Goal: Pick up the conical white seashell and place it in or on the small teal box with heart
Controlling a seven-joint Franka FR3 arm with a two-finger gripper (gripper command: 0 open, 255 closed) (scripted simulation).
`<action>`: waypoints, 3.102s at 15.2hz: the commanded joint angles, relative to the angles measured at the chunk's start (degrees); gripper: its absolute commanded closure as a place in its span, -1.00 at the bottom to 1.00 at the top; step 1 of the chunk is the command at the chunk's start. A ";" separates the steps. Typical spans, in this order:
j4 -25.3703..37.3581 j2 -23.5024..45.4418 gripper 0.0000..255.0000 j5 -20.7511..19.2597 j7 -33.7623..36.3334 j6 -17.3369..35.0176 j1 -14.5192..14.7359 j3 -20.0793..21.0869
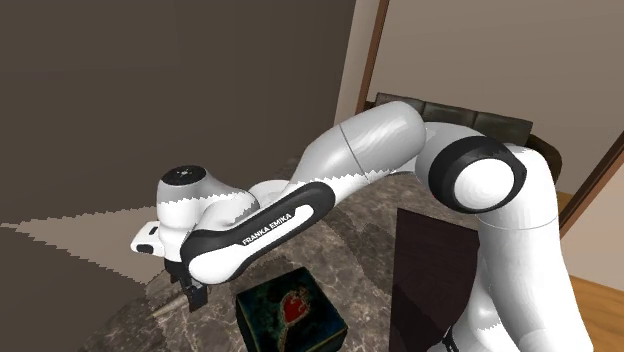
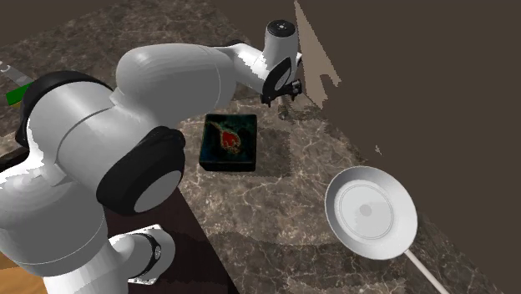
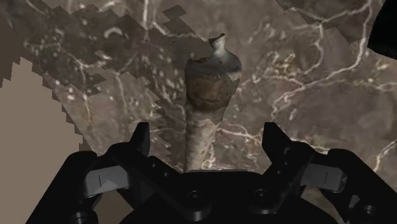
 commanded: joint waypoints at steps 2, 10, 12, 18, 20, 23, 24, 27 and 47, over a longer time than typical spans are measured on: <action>0.31 1.73 -1.00 -0.52 0.12 1.33 0.22 -0.31; 0.43 2.61 -1.00 -0.73 0.24 2.09 0.33 -0.47; 0.43 2.60 1.00 -0.72 0.24 2.08 0.33 -0.47; 0.30 2.62 1.00 -0.74 0.26 2.21 0.33 -0.48; 0.19 2.62 1.00 -0.77 0.35 2.34 0.38 -0.48; 0.61 1.68 1.00 -0.48 0.07 0.99 0.19 -0.26; 0.72 1.23 1.00 -0.35 -0.02 0.43 0.13 -0.17; 1.15 -0.06 1.00 0.03 -0.29 -1.28 -0.03 0.08; 7.11 -6.66 1.00 2.17 -1.83 -13.69 -0.63 1.24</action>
